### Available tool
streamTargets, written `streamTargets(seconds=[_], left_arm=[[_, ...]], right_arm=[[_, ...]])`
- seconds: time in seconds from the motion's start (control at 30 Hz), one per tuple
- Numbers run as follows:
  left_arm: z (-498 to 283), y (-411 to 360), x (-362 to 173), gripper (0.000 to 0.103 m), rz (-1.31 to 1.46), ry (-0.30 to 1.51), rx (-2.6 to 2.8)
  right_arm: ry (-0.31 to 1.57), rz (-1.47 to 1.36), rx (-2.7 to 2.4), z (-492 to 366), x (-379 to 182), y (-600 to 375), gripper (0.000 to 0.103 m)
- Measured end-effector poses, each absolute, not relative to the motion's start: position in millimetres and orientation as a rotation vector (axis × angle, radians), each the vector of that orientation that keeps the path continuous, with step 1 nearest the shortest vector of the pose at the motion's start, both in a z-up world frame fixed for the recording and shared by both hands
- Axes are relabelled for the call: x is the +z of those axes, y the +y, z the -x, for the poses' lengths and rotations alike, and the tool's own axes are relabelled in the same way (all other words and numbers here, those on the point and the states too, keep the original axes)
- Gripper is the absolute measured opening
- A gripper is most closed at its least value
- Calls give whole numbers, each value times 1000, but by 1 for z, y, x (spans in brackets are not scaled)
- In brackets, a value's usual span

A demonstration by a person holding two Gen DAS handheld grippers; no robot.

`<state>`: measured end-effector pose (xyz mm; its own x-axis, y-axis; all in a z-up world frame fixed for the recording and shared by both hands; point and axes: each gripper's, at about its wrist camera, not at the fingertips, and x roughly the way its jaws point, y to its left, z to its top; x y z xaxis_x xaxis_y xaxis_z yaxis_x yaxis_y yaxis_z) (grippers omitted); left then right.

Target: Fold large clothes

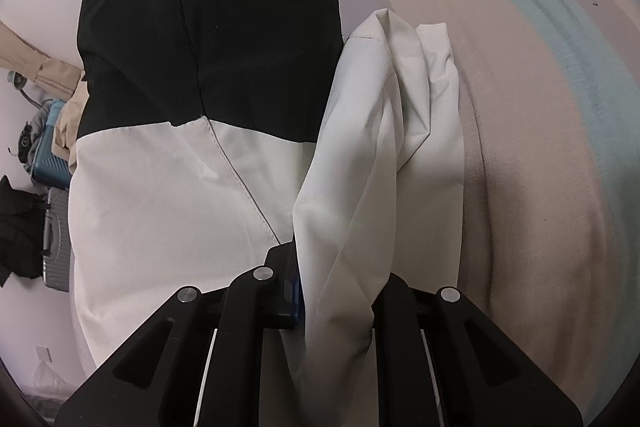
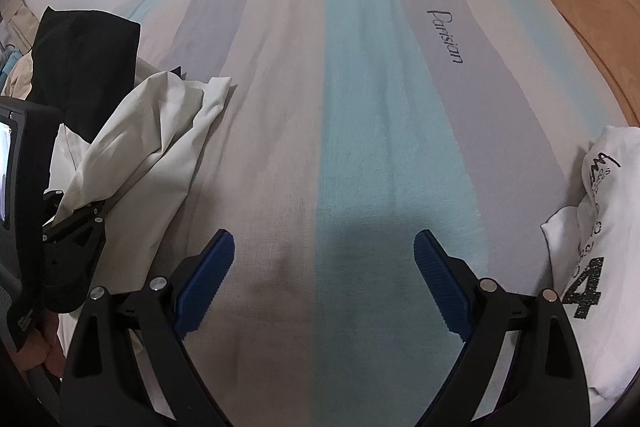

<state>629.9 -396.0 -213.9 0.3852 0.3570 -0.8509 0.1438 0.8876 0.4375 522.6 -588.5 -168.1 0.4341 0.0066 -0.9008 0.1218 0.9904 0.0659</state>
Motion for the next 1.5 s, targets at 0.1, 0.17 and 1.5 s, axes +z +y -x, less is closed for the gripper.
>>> streamTargets(seconds=[0.1, 0.17, 1.5], left_arm=[[-627, -388, -209, 19, -448, 1186, 136], [-629, -384, -207, 25, -434, 1192, 128], [-671, -152, -79, 92, -238, 1200, -108]], right_arm=[[1123, -132, -76, -522, -169, -589, 87], [1126, -139, -86, -521, -168, -590, 87], [1037, -32, 55, -563, -73, -430, 88]])
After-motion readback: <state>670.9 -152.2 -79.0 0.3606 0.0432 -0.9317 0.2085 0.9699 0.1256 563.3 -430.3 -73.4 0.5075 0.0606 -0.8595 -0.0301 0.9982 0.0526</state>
